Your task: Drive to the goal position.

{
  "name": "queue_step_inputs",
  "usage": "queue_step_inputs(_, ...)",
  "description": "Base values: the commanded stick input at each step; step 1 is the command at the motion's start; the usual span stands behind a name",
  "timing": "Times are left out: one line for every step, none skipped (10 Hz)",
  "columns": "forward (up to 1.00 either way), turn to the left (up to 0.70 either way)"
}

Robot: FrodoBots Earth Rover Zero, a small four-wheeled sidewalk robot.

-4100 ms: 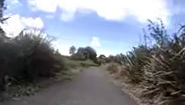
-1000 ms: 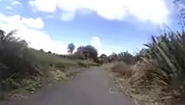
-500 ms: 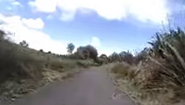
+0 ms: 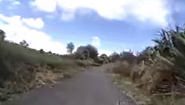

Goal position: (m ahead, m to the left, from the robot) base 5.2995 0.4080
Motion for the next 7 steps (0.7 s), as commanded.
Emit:
queue_step_inputs(0.85, 0.0)
queue_step_inputs(0.85, 0.0)
queue_step_inputs(0.85, 0.0)
queue_step_inputs(0.85, 0.0)
queue_step_inputs(0.85, 0.0)
queue_step_inputs(0.85, 0.0)
queue_step_inputs(0.85, 0.0)
